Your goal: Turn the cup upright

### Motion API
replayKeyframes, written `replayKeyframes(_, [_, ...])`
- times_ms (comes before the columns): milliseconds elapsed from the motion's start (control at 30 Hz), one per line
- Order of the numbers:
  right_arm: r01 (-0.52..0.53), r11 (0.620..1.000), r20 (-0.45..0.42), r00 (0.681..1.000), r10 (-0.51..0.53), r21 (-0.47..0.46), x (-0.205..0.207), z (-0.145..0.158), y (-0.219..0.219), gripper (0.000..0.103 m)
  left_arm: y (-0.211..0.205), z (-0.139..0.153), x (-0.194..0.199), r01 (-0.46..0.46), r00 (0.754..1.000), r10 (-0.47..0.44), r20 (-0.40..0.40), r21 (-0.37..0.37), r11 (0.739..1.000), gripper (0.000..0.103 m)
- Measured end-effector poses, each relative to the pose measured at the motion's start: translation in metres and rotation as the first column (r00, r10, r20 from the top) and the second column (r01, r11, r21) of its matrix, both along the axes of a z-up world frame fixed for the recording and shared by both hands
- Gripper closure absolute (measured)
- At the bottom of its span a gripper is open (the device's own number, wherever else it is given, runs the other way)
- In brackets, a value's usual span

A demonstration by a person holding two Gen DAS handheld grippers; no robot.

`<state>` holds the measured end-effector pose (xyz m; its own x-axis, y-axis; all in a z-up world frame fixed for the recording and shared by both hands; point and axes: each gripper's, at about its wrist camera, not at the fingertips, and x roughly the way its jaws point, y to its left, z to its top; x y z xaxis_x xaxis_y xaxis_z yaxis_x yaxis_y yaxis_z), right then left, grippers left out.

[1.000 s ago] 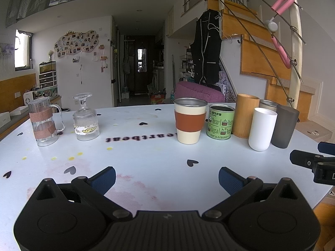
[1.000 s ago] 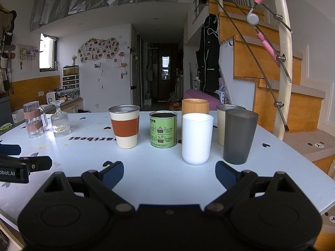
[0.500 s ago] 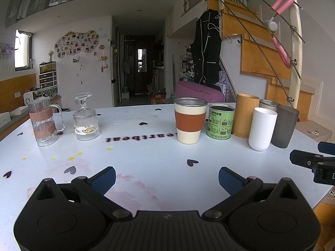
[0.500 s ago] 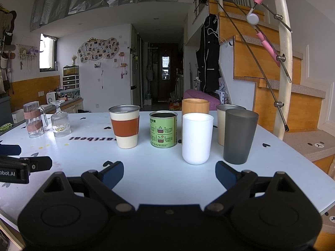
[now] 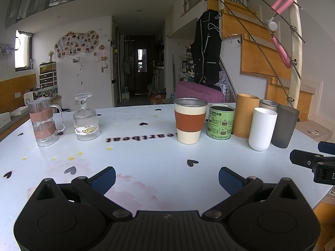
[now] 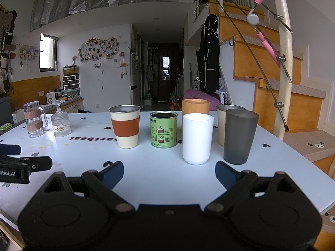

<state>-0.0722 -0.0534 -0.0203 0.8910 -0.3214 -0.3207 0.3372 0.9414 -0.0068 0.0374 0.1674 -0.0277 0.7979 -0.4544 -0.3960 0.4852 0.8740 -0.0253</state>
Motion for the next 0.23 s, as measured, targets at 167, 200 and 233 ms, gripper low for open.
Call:
replayKeyframes(167, [0.000,1.000,0.000,1.000,0.000,0.000,0.0001,0.0000,-0.0001,0.008,-0.0006,-0.0008,-0.0007,0.001,1.000,-0.001,0.002,0.000,1.000,0.000])
replayKeyframes(200, [0.000,1.000,0.000,1.000,0.000,0.000,0.0000,0.0001,-0.0001,0.008,-0.0010,-0.0008,-0.0011,0.001,1.000,-0.001,0.004,0.000,1.000,0.000])
replayKeyframes(233, [-0.001,1.000,0.000,1.000,0.001,0.000,0.0000,0.0001,-0.0001,0.008,-0.0011,-0.0008,-0.0011,0.001,1.000,-0.001,0.005,0.001,1.000,0.000])
